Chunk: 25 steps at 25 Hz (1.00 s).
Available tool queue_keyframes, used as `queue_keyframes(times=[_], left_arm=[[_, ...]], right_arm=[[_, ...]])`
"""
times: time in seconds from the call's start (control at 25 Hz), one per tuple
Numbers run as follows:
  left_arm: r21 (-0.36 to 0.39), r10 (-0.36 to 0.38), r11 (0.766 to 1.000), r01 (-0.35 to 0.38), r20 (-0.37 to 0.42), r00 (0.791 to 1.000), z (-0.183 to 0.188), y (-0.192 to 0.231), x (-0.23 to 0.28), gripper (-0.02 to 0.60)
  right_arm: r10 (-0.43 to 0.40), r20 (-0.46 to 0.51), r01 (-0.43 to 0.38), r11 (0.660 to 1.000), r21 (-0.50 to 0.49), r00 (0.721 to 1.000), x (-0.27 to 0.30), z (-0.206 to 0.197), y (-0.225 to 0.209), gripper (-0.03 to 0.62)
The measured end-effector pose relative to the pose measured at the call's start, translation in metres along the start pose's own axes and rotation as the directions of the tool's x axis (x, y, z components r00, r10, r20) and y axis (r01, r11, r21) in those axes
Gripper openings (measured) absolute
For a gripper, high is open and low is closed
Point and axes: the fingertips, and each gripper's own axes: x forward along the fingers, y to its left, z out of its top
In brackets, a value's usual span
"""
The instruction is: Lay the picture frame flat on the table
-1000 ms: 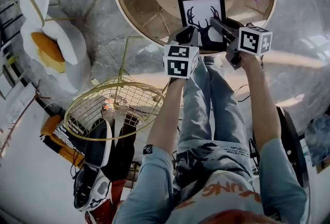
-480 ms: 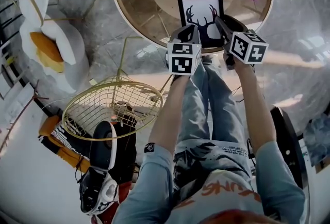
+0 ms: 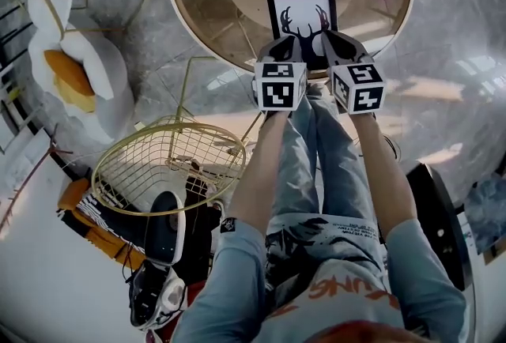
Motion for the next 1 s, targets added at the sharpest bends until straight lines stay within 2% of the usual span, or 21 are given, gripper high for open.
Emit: queue_keyframes(times=[0.12,0.28,0.4,0.56,0.8,1.0], left_arm=[[0.049,0.000,0.999,0.001,-0.019,1.000,0.003,-0.006,-0.002,0.020],[0.061,-0.020,0.998,0.018,0.040,0.999,0.016,-0.021,-0.013,0.020],[0.132,-0.016,0.991,0.000,0.118,0.993,0.033,-0.034,-0.024,0.020],[0.221,-0.014,0.975,-0.040,0.238,0.971,0.064,-0.053,-0.047,0.020],[0.196,-0.012,0.979,-0.058,0.340,0.940,0.095,-0.067,-0.079,0.020],[0.205,-0.010,0.975,-0.081,0.408,0.913,0.117,-0.078,-0.118,0.020]], right_arm=[[0.007,-0.009,-0.007,1.000,0.006,1.000,0.004,-0.003,0.009,-0.002],[0.012,0.000,-0.012,1.000,-0.006,1.000,-0.005,0.004,0.014,-0.002],[0.027,0.025,-0.027,1.000,0.001,0.999,-0.016,0.015,0.013,-0.002],[0.057,0.101,-0.056,0.998,-0.012,0.993,-0.040,0.044,0.017,-0.002],[0.090,0.182,-0.089,0.996,-0.013,0.979,-0.071,0.072,0.020,-0.002],[0.143,0.258,-0.148,0.989,-0.001,0.955,-0.105,0.100,0.035,-0.002]])
